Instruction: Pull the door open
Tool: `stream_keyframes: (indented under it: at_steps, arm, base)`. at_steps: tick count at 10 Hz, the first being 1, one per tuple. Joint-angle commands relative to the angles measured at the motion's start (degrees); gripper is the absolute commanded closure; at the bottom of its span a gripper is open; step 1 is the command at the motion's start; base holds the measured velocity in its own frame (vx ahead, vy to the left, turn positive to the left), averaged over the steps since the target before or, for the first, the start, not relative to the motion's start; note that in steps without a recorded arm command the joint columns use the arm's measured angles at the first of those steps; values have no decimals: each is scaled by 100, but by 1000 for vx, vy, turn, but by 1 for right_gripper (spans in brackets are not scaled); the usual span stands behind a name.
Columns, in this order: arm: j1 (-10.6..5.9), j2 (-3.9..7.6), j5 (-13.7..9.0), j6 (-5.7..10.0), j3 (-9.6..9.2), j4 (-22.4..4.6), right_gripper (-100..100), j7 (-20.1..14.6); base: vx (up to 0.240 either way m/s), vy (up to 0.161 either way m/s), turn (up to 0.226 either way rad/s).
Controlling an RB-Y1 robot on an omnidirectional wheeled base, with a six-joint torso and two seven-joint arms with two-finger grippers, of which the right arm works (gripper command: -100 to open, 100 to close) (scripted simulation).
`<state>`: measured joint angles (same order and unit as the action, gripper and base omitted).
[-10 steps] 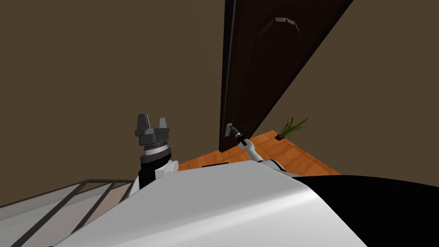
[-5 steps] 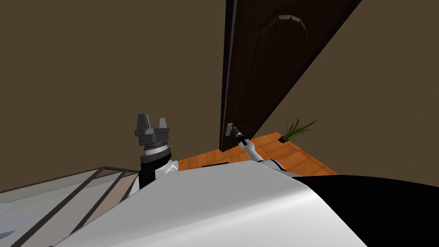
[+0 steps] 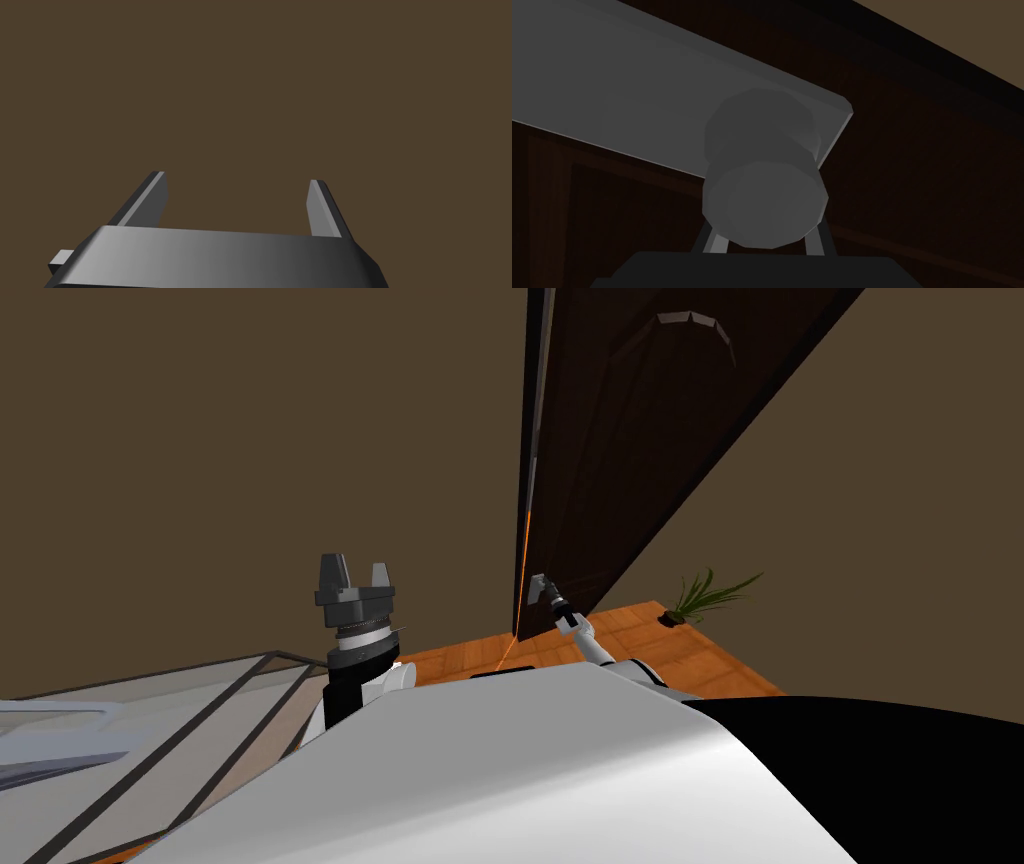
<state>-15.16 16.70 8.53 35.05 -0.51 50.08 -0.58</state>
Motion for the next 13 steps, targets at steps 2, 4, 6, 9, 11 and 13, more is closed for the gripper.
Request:
stream_keyframes:
  at_steps: [2,4,6,9,11,13]
  arm:
    - [-14,-37,-304,-19,-73,71,100,-367]
    - [-24,-34,-673,-73,-102,62,100,-681]
    - [-29,-32,-882,-101,-116,58,100,-918]
    - [-39,-28,-1270,-155,-145,49,100,-1286]
    - [-50,-23,-1645,-209,-173,40,100,-1618]
    - [-55,-21,-1852,-235,-188,36,100,-1837]
  base:
    - [-49,-47,99]
    - [-79,-60,156]
    - [-54,-53,99]
    - [-54,-39,108]
    - [-80,-69,159]
    - [-55,-43,93]
